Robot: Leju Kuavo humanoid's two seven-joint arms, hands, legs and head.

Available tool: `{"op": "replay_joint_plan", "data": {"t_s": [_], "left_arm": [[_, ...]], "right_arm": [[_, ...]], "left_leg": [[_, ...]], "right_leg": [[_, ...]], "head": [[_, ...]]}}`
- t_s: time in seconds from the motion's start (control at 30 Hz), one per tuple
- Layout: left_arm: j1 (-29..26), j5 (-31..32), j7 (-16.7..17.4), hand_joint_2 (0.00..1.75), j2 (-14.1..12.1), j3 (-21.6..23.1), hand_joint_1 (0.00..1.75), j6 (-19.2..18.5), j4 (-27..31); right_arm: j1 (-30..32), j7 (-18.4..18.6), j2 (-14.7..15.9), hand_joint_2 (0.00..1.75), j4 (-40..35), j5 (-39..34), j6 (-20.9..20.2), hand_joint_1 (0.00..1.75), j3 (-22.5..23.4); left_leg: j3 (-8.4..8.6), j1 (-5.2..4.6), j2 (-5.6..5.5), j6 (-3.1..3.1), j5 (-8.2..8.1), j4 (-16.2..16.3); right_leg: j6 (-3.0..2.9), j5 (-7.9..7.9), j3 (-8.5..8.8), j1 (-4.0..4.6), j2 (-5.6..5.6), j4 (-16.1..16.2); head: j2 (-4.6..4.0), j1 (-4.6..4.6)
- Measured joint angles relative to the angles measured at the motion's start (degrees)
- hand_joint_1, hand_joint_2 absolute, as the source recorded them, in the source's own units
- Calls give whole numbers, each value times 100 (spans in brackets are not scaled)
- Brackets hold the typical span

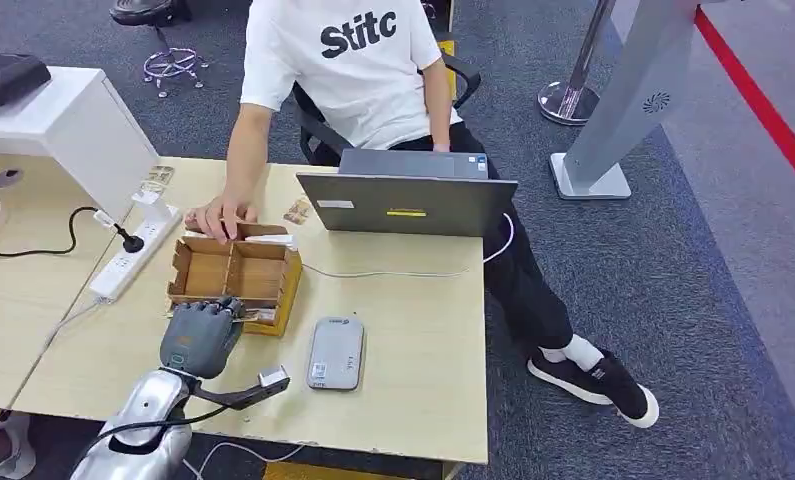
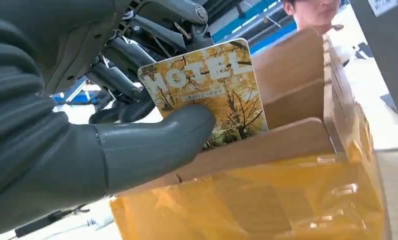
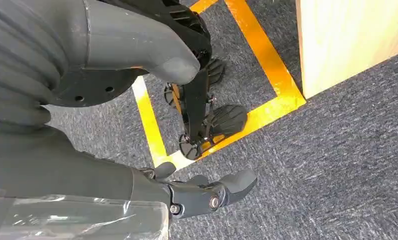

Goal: Pass the card to the sensor for recognition and then transmit it.

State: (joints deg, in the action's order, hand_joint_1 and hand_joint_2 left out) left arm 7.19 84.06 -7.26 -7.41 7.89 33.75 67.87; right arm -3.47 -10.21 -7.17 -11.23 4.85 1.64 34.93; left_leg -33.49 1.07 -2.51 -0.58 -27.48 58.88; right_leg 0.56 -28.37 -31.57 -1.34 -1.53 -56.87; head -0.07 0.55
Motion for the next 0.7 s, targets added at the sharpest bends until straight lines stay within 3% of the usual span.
{"op": "replay_joint_plan", "data": {"t_s": [0.13, 0.23, 0.5, 0.7], "left_arm": [[3, -492, -11, 175, -103, -42, 175, 54, 350], [149, -1018, -129, 175, -273, -260, 175, -314, 963], [362, -1091, -199, 175, -444, -566, 175, -411, 1688], [455, -1115, -199, 175, -490, -638, 175, -459, 1869]], "right_arm": [[2, -22, 0, 175, 0, 37, 20, 0, 9], [12, -39, 0, 175, 0, 46, 20, 0, 44], [20, -50, 0, 175, 0, 68, 7, 0, 81], [18, -42, -7, 175, 0, 109, -4, 0, 81]], "left_leg": [[0, 3, 1, -1, 1, 0], [0, 4, -2, -1, 2, 0], [0, 3, 0, -1, 2, 0], [0, 1, -1, -1, 1, 0]], "right_leg": [[0, 0, -2, 2, 0, -1], [-1, 0, -1, 3, 2, -1], [-1, 1, 1, 2, 0, -2], [-1, 1, 1, 1, 0, -1]], "head": [[0, 0], [0, 0], [0, 2], [0, 0]]}}
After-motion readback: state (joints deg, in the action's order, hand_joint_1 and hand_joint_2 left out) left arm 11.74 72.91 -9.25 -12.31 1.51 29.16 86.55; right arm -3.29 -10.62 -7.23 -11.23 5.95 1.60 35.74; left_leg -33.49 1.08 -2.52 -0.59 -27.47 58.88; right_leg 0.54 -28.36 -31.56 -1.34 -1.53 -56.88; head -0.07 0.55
